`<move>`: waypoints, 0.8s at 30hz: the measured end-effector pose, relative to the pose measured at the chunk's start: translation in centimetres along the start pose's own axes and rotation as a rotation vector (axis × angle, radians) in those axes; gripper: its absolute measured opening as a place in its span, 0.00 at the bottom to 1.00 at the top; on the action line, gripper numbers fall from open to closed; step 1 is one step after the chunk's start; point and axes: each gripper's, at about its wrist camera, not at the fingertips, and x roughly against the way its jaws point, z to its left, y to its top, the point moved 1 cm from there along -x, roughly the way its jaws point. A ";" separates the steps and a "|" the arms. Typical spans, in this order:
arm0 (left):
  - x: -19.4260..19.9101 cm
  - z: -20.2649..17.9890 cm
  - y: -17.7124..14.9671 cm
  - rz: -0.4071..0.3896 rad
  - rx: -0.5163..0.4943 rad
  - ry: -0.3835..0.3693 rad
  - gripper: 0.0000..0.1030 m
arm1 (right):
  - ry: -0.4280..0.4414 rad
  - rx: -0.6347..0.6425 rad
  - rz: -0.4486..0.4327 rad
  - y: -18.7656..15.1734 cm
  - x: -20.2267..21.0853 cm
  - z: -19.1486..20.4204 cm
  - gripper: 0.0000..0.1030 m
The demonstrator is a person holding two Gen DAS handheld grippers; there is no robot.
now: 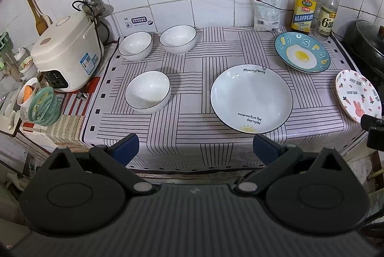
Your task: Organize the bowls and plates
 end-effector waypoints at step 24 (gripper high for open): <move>0.5 0.2 0.2 -0.010 -0.013 -0.021 1.00 | -0.023 -0.002 -0.005 0.0 0.2 0.1 1.00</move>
